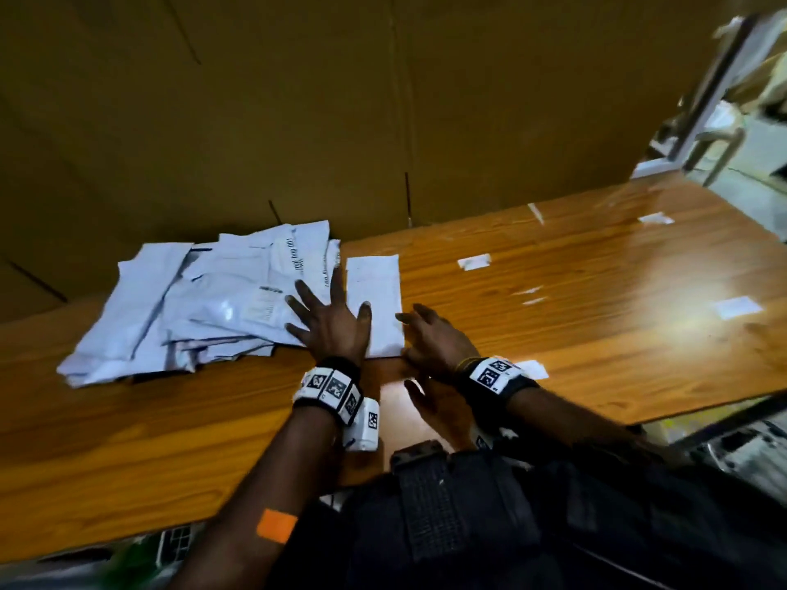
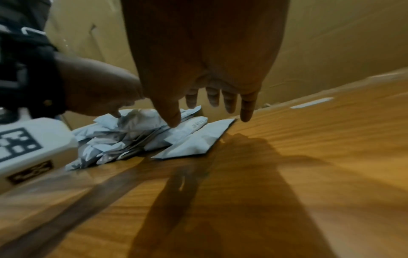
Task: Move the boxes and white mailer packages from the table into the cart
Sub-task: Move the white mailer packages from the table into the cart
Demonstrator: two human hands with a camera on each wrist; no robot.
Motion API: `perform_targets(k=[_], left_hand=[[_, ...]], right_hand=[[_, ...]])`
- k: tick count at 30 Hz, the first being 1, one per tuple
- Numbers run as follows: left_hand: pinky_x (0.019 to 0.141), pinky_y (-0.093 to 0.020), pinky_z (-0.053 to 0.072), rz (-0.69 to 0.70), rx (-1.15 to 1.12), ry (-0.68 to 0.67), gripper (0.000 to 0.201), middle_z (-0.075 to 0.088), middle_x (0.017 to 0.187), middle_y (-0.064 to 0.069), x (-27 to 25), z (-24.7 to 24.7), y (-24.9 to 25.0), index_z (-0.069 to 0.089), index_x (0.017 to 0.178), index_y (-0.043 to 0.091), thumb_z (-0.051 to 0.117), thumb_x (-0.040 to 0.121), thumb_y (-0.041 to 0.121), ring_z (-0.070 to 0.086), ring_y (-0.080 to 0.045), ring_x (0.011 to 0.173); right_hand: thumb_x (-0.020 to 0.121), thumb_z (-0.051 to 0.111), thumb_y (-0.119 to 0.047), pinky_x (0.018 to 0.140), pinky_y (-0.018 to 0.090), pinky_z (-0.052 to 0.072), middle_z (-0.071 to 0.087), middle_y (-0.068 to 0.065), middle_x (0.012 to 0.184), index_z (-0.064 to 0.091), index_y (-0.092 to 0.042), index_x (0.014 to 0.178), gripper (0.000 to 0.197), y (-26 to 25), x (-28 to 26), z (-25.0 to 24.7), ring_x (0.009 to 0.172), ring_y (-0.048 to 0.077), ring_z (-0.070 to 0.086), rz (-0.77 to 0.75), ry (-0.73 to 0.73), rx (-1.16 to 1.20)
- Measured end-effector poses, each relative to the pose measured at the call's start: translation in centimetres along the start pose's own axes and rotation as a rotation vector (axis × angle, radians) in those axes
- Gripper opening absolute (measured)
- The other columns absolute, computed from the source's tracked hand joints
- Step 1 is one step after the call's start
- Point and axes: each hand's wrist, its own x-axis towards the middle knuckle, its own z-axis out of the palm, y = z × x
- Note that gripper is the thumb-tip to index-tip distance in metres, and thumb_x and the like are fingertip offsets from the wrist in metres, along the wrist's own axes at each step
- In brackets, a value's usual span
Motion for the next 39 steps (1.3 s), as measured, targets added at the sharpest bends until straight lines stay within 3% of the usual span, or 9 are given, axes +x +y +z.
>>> perform_targets(k=[9,12,16,20,25,29,32,36,39], left_hand=[[0.11,-0.07,0.002,0.056,0.203,-0.174,0.053,0.0,0.163,-0.012,1.0,-0.1,-4.0,0.053,0.131,0.035,0.037,0.092,0.067,-0.013,-0.037,0.148],[0.115,-0.064,0.005,0.178,0.249,-0.185,0.051,0.009,0.162,-0.012,-1.6,1.5,-4.8,0.056,0.127,0.027,0.039,0.094,0.061,-0.009,-0.038,0.148],[0.115,-0.055,0.02,0.307,0.189,-0.22,0.049,0.038,0.15,-0.009,-3.3,2.6,-5.4,0.062,0.122,0.028,0.042,0.09,0.06,0.011,-0.038,0.147],[0.102,-0.047,0.039,0.44,0.0,-0.258,0.051,0.062,0.117,-0.004,-4.4,3.4,-5.1,0.065,0.11,0.027,0.041,0.083,0.062,0.051,-0.029,0.122],[0.09,-0.039,0.044,0.594,-0.118,-0.381,0.033,0.063,0.103,0.003,-5.7,3.6,-3.4,0.065,0.105,0.031,0.054,0.085,0.055,0.058,-0.017,0.1],[0.09,-0.035,0.046,0.533,-0.253,-0.221,0.032,0.059,0.105,-0.004,-5.8,3.8,-2.6,0.066,0.113,0.023,0.063,0.084,0.037,0.057,-0.023,0.103],[0.101,-0.041,0.043,0.349,-0.15,-0.093,0.051,0.049,0.131,-0.013,-5.2,3.2,-1.5,0.051,0.133,0.027,0.062,0.085,0.04,0.048,-0.033,0.122],[0.111,-0.058,0.025,0.087,0.091,-0.436,0.083,-0.007,0.161,-0.016,-3.8,3.4,-0.3,0.003,0.151,0.043,0.053,0.088,0.059,0.008,-0.044,0.145],[0.109,-0.063,0.025,0.086,0.169,-0.564,0.088,-0.021,0.16,-0.013,-3.5,4.3,-0.4,-0.007,0.15,0.046,0.05,0.086,0.066,-0.001,-0.048,0.144]], right_hand=[[0.096,0.044,-0.054,0.115,0.053,0.021,0.002,-0.004,0.164,0.009,-0.039,0.154,0.07,-3.2,4.1,2.8,0.15,0.028,0.001,-0.122,-0.352,-0.329],[0.094,0.04,-0.057,0.112,0.05,0.025,0.018,0.0,0.161,0.021,-0.035,0.152,0.065,-1.8,3.3,3.4,0.146,0.029,0.019,-0.163,-0.278,-0.374],[0.092,0.035,-0.059,0.088,0.038,0.043,0.058,0.005,0.127,0.042,-0.029,0.142,0.059,-0.1,1.7,2.7,0.112,0.032,0.057,-0.232,-0.017,-0.43],[0.095,0.04,-0.054,0.08,0.037,0.044,0.06,0.008,0.117,0.039,-0.032,0.144,0.054,1.0,0.6,1.6,0.104,0.032,0.057,-0.136,0.033,-0.478],[0.095,0.042,-0.055,0.084,0.037,0.043,0.06,0.008,0.116,0.057,-0.034,0.13,0.043,2.7,-1.2,0.4,0.108,0.031,0.055,0.0,0.051,-0.445],[0.09,0.048,-0.056,0.083,0.039,0.043,0.061,0.01,0.108,0.065,-0.026,0.11,0.04,3.3,-1.9,-0.2,0.106,0.033,0.054,0.13,0.139,-0.354],[0.087,0.051,-0.06,0.091,0.043,0.041,0.054,0.01,0.122,0.055,-0.03,0.125,0.049,2.8,-1.4,-0.3,0.115,0.032,0.049,0.213,0.201,-0.282],[0.08,0.048,-0.076,0.106,0.058,0.028,0.014,0.009,0.157,0.012,-0.045,0.149,0.084,2.3,0.1,0.8,0.142,0.037,0.02,0.339,0.086,-0.21],[0.08,0.041,-0.079,0.109,0.061,0.022,0.006,0.012,0.159,0.011,-0.044,0.149,0.084,2.4,0.2,2.2,0.143,0.041,0.011,0.363,-0.02,-0.281]])
